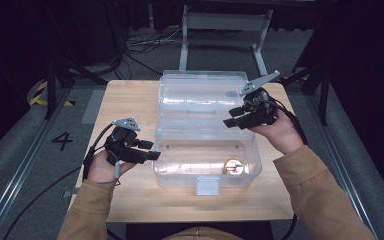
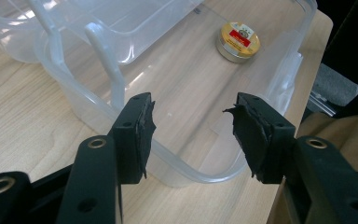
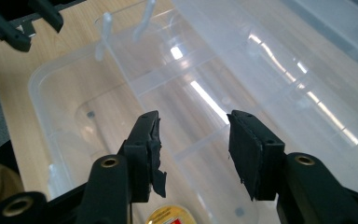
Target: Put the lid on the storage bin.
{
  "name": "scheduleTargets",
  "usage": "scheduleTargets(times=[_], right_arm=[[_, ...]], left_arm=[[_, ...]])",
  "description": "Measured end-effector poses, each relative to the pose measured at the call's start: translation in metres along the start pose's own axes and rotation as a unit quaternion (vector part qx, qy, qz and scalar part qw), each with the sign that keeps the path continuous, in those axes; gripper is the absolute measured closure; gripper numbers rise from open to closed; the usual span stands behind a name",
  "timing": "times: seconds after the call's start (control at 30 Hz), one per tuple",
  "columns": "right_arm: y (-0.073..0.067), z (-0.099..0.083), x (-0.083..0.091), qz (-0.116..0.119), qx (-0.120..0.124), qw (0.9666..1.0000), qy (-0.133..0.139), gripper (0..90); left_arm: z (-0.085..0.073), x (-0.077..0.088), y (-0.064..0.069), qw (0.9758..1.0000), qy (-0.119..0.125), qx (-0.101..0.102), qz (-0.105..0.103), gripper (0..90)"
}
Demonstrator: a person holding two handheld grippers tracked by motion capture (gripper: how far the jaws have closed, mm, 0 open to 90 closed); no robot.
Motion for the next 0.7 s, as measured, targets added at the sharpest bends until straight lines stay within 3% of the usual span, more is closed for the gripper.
scheduleTargets(times=[0.37,0.7], right_arm=[[0.007,0.034,-0.024,0.002,0.018,0.9998,0.011,55.6],[0.018,0.039,-0.052,0.018,0.004,0.9998,0.005,58.1]], left_arm=[[-0.003,-0.002,0.002,1.0,-0.006,0.0,-0.003,48.0],[-0.003,-0.007,0.004,0.9999,-0.012,-0.002,-0.005,48.0]])
Point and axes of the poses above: each handheld gripper's, and its own axes: x roughly backward along the jaws, z roughly out of its top, y roughly to its right, the point moved 10 cm from there along -x, roughly forward along the jaws, and after that the axes turned 12 degrees about -z, right-handed, at the moved point
